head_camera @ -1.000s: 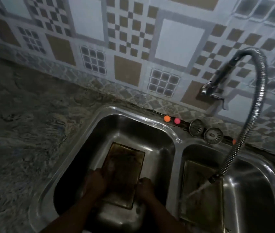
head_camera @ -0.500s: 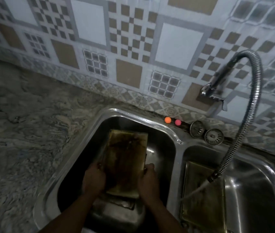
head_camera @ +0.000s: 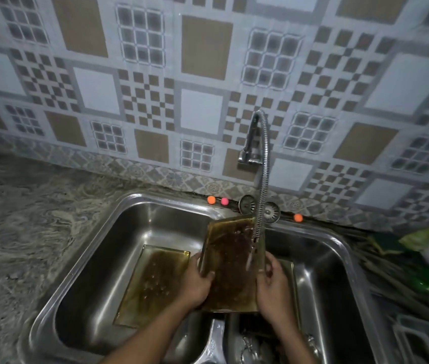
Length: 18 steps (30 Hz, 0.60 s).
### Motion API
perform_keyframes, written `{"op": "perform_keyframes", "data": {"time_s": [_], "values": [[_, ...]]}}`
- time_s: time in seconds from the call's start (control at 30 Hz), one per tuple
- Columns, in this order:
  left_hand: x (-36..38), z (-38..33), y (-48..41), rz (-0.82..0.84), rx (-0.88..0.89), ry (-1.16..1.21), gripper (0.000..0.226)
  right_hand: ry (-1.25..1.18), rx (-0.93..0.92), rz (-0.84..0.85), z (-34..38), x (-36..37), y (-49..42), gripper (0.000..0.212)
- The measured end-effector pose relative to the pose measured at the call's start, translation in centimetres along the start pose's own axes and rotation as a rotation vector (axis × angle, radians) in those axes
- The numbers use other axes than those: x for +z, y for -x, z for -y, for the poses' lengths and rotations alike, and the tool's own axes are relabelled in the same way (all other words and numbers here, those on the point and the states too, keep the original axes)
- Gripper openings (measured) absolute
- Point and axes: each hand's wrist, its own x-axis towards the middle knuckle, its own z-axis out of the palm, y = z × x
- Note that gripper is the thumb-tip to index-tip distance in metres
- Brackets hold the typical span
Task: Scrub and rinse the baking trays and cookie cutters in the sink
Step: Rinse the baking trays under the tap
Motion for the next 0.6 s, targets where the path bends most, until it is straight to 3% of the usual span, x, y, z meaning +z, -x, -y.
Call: {"op": "perform_keyframes", "data": {"time_s": [0.13, 0.3, 0.43, 0.6], "values": [[1.0, -0.9, 1.3, 0.002, -0.070, 0.134, 0.054, -0.087, -0.027, 0.143, 1.8, -1.2, 0.9, 0.048], [1.2, -0.7, 2.0, 0.092, -0.016, 0.177, 0.071, -0.185, 0.013, 0.170, 2.2, -2.5, 1.3, 0.054], [1.3, -1.2, 2.4, 0.139, -0.083, 0.229, 0.075, -0.255, 0.043, 0.216, 2.5, -2.6, 1.3, 0.056], [1.1, -2.3, 3.2, 0.236, -0.132, 0.204, 0.041, -0.293, 0.019, 0.244, 3.0, -3.0, 1.3, 0.057]]}}
